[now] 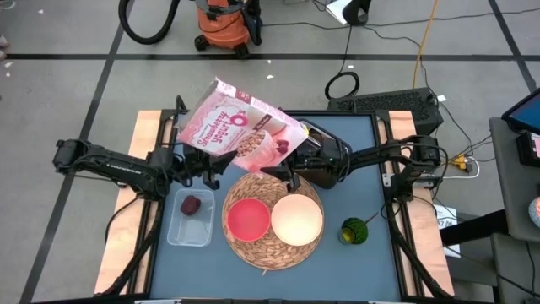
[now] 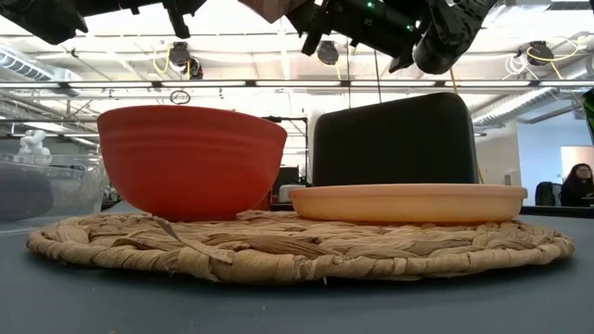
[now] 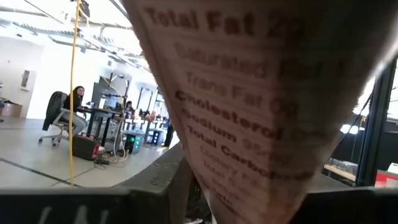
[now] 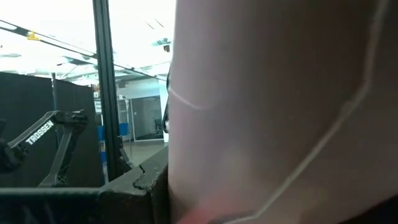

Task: Arrange a breakfast setting
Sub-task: Pour the cereal from the cereal box into the orange bowl

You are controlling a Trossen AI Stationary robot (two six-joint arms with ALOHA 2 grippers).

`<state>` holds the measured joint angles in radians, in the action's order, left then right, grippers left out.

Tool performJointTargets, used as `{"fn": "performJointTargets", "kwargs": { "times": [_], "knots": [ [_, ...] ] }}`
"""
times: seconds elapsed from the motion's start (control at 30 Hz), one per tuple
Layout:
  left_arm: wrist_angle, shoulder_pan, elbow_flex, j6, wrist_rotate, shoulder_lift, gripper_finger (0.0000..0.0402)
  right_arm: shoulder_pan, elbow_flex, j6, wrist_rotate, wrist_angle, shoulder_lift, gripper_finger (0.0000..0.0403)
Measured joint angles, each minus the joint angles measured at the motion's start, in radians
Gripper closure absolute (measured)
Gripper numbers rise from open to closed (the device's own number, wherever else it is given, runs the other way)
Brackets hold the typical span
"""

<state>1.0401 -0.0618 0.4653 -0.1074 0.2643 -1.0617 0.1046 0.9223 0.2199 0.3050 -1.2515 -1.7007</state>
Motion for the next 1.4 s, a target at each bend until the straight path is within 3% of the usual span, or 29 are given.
{"fn": "performJointTargets", "kwargs": {
  "times": [0.17,0.6,0.97,1.2,1.4],
  "knots": [
    [-0.025,-0.006,-0.001,0.000,-0.001,0.000,0.0222,0.017,-0.087,0.002,0.003,0.036,0.094,0.0202],
    [-0.189,-0.006,-0.001,-0.004,-0.003,0.000,0.0220,0.025,-0.329,-0.083,-0.011,0.257,0.476,0.0202],
    [-0.402,-0.006,-0.001,-0.126,-0.006,0.000,0.0220,0.025,-0.557,-0.038,0.002,0.329,0.745,0.0202],
    [-0.506,-0.006,-0.001,-0.218,-0.006,0.001,0.0220,0.025,-0.655,0.051,0.118,0.331,0.831,0.0202],
    [-0.514,-0.006,-0.001,-0.237,-0.006,0.001,0.0220,0.024,-0.661,0.056,0.172,0.402,0.841,0.0205]
  ]
}}
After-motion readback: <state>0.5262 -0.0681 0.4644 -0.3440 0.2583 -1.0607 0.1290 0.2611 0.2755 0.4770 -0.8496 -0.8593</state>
